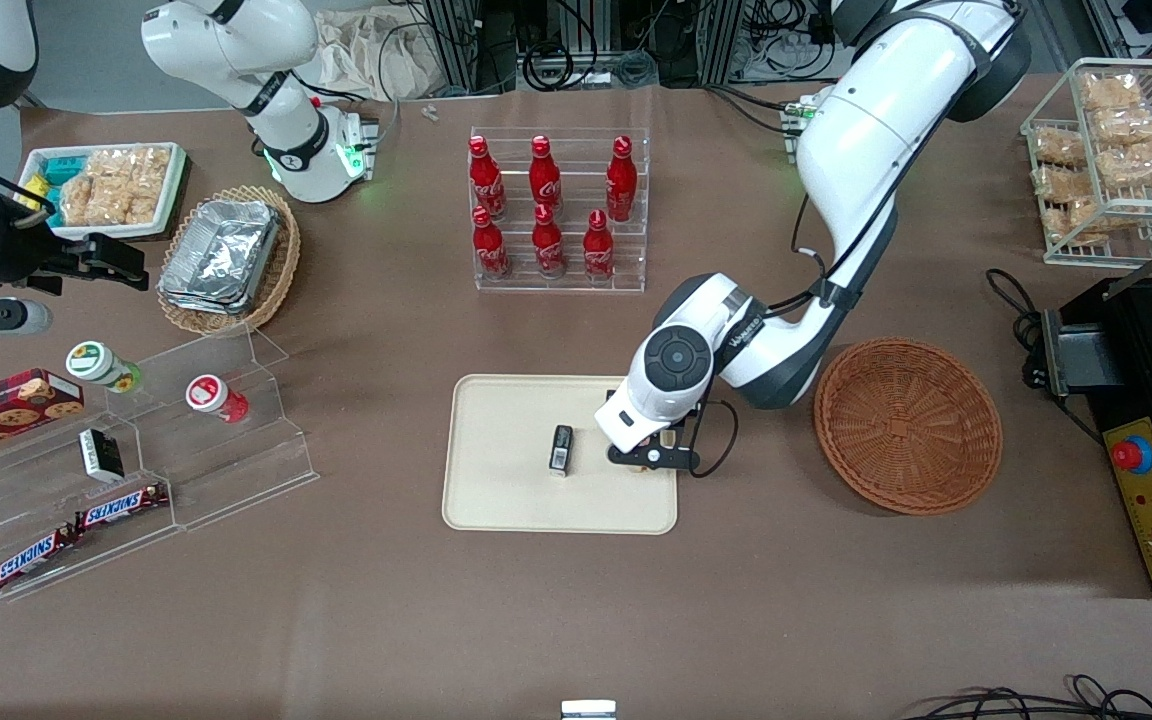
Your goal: Place sandwich from basket to tray
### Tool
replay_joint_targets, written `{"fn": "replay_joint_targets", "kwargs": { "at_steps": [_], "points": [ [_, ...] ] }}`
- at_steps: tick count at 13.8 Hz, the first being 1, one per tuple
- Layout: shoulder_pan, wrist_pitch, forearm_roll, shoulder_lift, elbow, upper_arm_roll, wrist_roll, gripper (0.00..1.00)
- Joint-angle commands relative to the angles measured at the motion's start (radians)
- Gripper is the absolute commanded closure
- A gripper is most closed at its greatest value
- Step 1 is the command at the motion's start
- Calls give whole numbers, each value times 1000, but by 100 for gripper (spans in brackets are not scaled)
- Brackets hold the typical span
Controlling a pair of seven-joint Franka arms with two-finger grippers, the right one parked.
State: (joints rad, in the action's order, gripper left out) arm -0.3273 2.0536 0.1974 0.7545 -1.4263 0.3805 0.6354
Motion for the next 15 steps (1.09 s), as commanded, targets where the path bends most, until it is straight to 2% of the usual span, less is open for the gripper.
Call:
{"fn": "replay_joint_targets", "kwargs": {
  "at_steps": [1, 4, 7, 9, 15],
  "points": [
    [28, -131, -13, -108, 7, 3, -11, 1],
    [37, -266, -39, -223, 3, -2, -26, 1],
    [95, -407, -42, -320, 0, 0, -178, 1],
    [120, -486, -33, -377, -2, -5, -194, 0],
    [290, -616, -24, -497, 1, -3, -333, 0]
  ]
}}
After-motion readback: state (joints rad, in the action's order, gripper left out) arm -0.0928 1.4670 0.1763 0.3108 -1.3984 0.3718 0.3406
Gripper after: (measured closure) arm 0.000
